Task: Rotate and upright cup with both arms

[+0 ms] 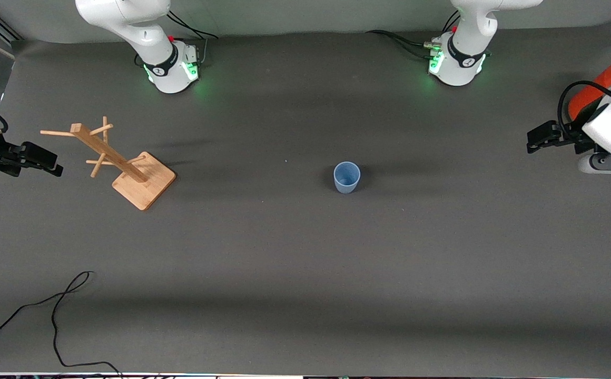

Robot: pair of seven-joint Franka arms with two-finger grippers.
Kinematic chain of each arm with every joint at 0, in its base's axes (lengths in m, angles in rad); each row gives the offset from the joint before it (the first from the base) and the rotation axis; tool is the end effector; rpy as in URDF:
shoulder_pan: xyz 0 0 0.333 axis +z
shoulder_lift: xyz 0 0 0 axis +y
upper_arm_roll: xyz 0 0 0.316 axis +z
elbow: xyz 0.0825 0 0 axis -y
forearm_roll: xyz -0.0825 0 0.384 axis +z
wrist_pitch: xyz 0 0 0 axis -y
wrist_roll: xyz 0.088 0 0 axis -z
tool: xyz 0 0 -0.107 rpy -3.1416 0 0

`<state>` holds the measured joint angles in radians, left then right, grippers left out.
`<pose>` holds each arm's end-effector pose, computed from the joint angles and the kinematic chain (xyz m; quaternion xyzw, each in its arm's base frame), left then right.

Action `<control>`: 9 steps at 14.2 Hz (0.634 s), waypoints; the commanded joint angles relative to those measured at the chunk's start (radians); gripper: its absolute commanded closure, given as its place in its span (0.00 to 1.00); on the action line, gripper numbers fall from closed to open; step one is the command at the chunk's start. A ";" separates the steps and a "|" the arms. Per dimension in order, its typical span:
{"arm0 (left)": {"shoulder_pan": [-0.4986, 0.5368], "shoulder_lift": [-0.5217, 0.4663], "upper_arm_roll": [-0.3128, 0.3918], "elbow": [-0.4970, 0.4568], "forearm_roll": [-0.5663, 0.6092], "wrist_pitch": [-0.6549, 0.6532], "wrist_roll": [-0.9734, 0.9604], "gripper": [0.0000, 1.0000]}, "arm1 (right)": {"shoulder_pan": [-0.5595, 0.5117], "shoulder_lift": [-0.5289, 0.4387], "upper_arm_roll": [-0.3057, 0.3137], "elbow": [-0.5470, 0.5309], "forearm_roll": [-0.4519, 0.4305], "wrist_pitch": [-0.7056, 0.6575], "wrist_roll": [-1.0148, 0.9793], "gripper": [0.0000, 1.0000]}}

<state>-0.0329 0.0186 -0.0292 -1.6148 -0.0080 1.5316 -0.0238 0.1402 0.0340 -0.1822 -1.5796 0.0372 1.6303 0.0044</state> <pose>0.5523 -0.0351 0.5903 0.9985 -0.0191 -0.0510 0.0021 0.5697 -0.0184 0.6069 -0.9996 0.0241 -0.0089 0.0153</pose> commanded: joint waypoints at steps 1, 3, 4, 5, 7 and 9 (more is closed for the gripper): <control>-0.016 0.011 0.009 0.032 0.016 -0.011 0.013 0.00 | 0.007 -0.031 -0.003 -0.005 0.001 -0.010 -0.001 0.00; -0.016 0.011 0.009 0.033 0.016 -0.010 0.013 0.00 | 0.010 -0.029 -0.002 -0.005 0.001 -0.009 0.003 0.00; -0.016 0.011 0.009 0.033 0.016 -0.010 0.013 0.00 | 0.028 -0.029 0.001 -0.007 0.001 -0.010 0.009 0.00; -0.018 0.011 0.009 0.033 0.017 -0.010 0.013 0.00 | 0.033 -0.025 0.001 -0.005 0.001 -0.010 0.014 0.00; -0.018 0.011 0.009 0.033 0.016 -0.011 0.013 0.00 | 0.030 -0.016 0.006 0.000 0.001 -0.010 0.016 0.00; -0.018 0.011 0.009 0.035 0.016 -0.011 0.013 0.00 | 0.024 -0.014 0.007 0.001 0.003 -0.010 0.016 0.00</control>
<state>-0.0337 0.0188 -0.0302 -1.6099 -0.0080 1.5324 -0.0226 0.1639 0.0199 -0.1733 -1.5832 0.0372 1.6289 0.0065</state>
